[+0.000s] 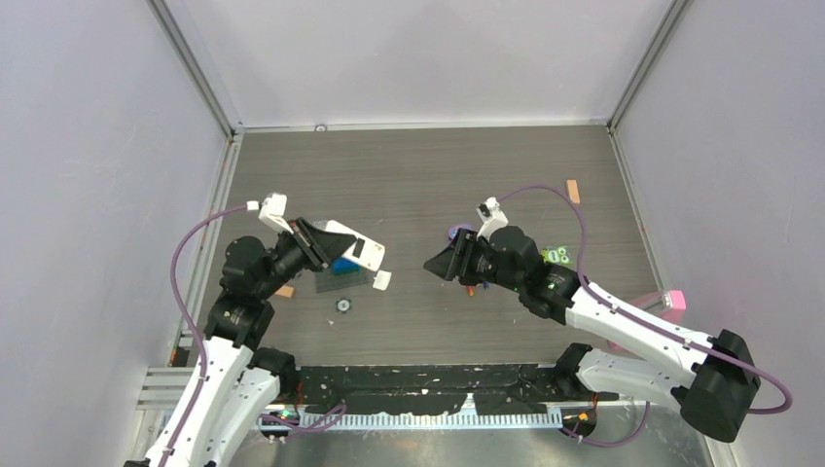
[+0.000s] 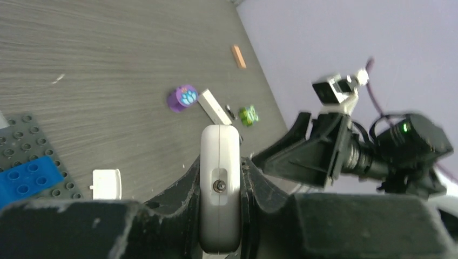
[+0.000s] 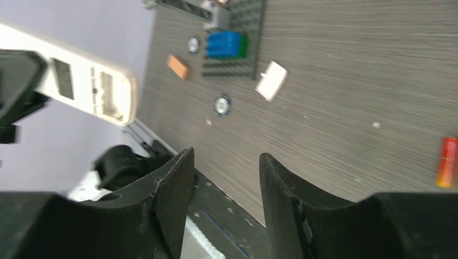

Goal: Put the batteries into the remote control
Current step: Adjust the remote control.

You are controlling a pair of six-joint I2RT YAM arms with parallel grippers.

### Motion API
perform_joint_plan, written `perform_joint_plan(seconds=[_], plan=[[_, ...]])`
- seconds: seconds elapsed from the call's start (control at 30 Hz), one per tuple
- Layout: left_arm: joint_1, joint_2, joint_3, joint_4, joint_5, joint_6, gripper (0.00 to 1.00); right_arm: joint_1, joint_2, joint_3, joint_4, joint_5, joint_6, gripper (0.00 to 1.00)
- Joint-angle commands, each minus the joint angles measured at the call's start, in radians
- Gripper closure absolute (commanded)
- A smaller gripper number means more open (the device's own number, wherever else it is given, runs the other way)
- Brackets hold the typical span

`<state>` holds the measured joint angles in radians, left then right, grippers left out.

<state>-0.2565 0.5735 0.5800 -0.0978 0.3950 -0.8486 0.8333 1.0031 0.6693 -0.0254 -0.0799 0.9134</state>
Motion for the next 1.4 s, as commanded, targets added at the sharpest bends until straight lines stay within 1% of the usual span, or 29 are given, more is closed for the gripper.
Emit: perform_joint_plan(seconds=[0.0, 0.03, 0.07, 0.1, 0.17, 0.23, 0.27, 0.33, 0.4, 0.57, 0.7, 0.77, 0.87, 1.0, 1.07, 1.1, 1.13, 1.17, 1.2, 1.23, 1.27, 1.3, 1.33, 1.37], plan=[[0.002, 0.017, 0.056, -0.055, 0.269, 0.174, 1.00, -0.003, -0.023, 0.086, -0.213, 0.049, -0.201, 0.45], [0.003, 0.023, 0.056, -0.057, 0.316, 0.187, 1.00, -0.003, -0.026, 0.089, -0.206, 0.005, -0.248, 0.40], [0.003, 0.031, 0.055, -0.062, 0.359, 0.201, 1.00, -0.003, -0.029, 0.092, -0.199, -0.019, -0.289, 0.37], [0.003, 0.034, 0.057, -0.067, 0.392, 0.213, 1.00, -0.003, -0.031, 0.093, -0.187, -0.066, -0.305, 0.33], [0.003, 0.033, 0.057, -0.074, 0.439, 0.232, 1.00, -0.003, -0.040, 0.094, -0.163, -0.133, -0.347, 0.27], [0.003, 0.031, 0.056, -0.068, 0.484, 0.241, 1.00, -0.002, -0.049, 0.085, -0.110, -0.222, -0.364, 0.23], [0.003, 0.030, 0.057, -0.062, 0.504, 0.241, 1.00, 0.000, -0.052, 0.075, -0.058, -0.287, -0.364, 0.21], [0.003, 0.024, 0.061, -0.057, 0.536, 0.244, 1.00, 0.014, -0.052, 0.066, 0.024, -0.365, -0.365, 0.19], [0.003, 0.019, 0.066, -0.045, 0.566, 0.244, 1.00, 0.053, -0.044, 0.066, 0.083, -0.397, -0.366, 0.18], [0.002, -0.019, 0.054, -0.012, 0.571, 0.220, 1.00, 0.104, 0.005, 0.091, 0.142, -0.380, -0.330, 0.18], [0.002, -0.054, 0.008, 0.103, 0.595, 0.144, 1.00, 0.138, 0.027, 0.074, 0.286, -0.352, -0.246, 0.18], [0.002, -0.070, -0.020, 0.168, 0.601, 0.100, 1.00, 0.153, 0.046, 0.075, 0.326, -0.355, -0.220, 0.19], [0.002, -0.086, -0.032, 0.213, 0.599, 0.071, 1.00, 0.175, 0.074, 0.079, 0.360, -0.364, -0.199, 0.20], [0.002, -0.092, -0.043, 0.261, 0.588, 0.013, 1.00, 0.192, 0.107, 0.086, 0.412, -0.371, -0.164, 0.24], [0.002, -0.092, -0.043, 0.278, 0.591, -0.012, 1.00, 0.199, 0.117, 0.088, 0.438, -0.368, -0.144, 0.28], [0.002, -0.091, -0.041, 0.278, 0.591, -0.017, 1.00, 0.202, 0.120, 0.088, 0.454, -0.365, -0.139, 0.34], [0.002, -0.090, -0.036, 0.275, 0.591, -0.019, 1.00, 0.202, 0.125, 0.087, 0.464, -0.364, -0.130, 0.37], [0.002, -0.087, -0.035, 0.274, 0.594, -0.021, 1.00, 0.202, 0.128, 0.085, 0.485, -0.360, -0.123, 0.44], [0.002, -0.084, -0.033, 0.276, 0.595, -0.026, 1.00, 0.203, 0.134, 0.079, 0.499, -0.357, -0.108, 0.48], [0.002, -0.080, -0.035, 0.279, 0.596, -0.035, 1.00, 0.205, 0.137, 0.075, 0.529, -0.357, -0.100, 0.56], [0.002, -0.075, -0.037, 0.287, 0.596, -0.045, 1.00, 0.204, 0.145, 0.066, 0.547, -0.351, -0.078, 0.60], [0.002, -0.072, -0.040, 0.297, 0.594, -0.063, 1.00, 0.205, 0.148, 0.060, 0.584, -0.346, -0.065, 0.67], [0.002, -0.067, -0.045, 0.306, 0.590, -0.077, 1.00, 0.204, 0.158, 0.051, 0.604, -0.336, -0.032, 0.70], [0.002, -0.065, -0.048, 0.318, 0.583, -0.091, 0.99, 0.205, 0.164, 0.045, 0.642, -0.330, -0.015, 0.77]])
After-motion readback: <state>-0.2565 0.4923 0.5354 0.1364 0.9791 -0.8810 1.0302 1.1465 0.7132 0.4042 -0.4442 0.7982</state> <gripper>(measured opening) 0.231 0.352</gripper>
